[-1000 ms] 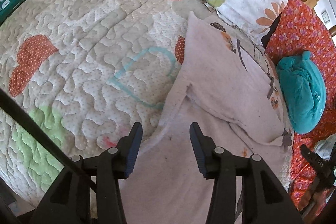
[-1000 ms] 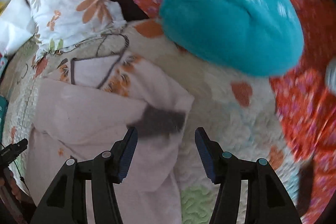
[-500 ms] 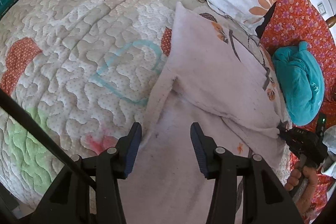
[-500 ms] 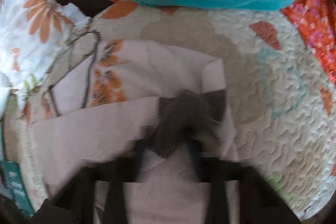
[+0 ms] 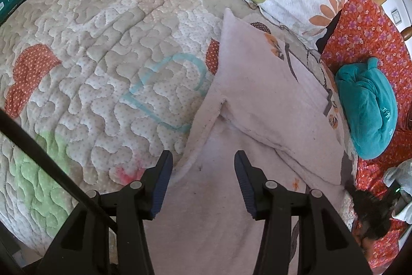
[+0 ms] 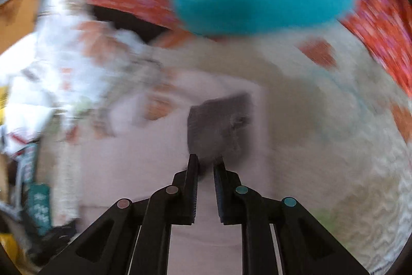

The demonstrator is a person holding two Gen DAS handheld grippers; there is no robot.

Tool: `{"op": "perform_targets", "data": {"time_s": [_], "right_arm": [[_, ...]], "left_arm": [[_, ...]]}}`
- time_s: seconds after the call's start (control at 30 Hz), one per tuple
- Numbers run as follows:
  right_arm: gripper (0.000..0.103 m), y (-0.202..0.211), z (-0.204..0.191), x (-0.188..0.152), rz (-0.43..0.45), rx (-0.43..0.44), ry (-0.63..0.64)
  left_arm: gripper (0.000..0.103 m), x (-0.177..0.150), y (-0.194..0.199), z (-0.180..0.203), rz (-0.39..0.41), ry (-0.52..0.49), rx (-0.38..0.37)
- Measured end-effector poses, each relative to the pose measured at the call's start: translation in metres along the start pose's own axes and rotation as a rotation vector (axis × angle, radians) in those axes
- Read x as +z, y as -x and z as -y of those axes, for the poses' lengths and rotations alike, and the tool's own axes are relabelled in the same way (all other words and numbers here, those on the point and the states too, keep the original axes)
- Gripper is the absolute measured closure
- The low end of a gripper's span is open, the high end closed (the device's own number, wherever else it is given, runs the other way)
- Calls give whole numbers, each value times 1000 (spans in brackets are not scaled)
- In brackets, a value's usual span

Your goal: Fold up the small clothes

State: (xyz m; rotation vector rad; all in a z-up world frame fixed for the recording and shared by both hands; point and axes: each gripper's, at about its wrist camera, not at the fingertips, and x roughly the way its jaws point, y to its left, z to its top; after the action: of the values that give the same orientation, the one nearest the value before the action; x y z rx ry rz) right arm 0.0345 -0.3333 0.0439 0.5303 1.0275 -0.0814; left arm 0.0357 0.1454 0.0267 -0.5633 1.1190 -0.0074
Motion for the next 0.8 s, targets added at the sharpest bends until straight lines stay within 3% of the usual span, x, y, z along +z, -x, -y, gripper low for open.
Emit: {"op": "perform_targets", "data": {"time_s": [0.03, 0.13, 0.23, 0.33, 0.47, 0.57, 0.63, 0.67, 0.8], "right_arm": [[89, -1, 12, -4, -2, -3, -26], [76, 9, 24, -13, 28, -42, -22], [74, 22, 26, -23, 47, -66, 11], [66, 27, 30, -32, 55, -69, 30], [66, 25, 28, -52, 56, -72, 48], [64, 27, 29, -67, 95, -153, 70], [55, 32, 38, -76, 135, -181, 49], [50, 33, 43, -79, 138, -172, 35], [48, 33, 65, -93, 117, -86, -14]], "left_arm": [[54, 0, 1, -1, 2, 3, -1], [53, 5, 4, -8, 8, 26, -4], [52, 10, 6, -13, 15, 50, -6], [51, 13, 8, -15, 17, 42, 8], [48, 15, 12, -22, 14, 25, 35], [47, 15, 13, -33, -3, 26, 45], [46, 13, 15, -40, -12, 26, 52], [46, 11, 15, -42, -17, 20, 50], [44, -2, 15, -43, -59, -32, -5]]}}
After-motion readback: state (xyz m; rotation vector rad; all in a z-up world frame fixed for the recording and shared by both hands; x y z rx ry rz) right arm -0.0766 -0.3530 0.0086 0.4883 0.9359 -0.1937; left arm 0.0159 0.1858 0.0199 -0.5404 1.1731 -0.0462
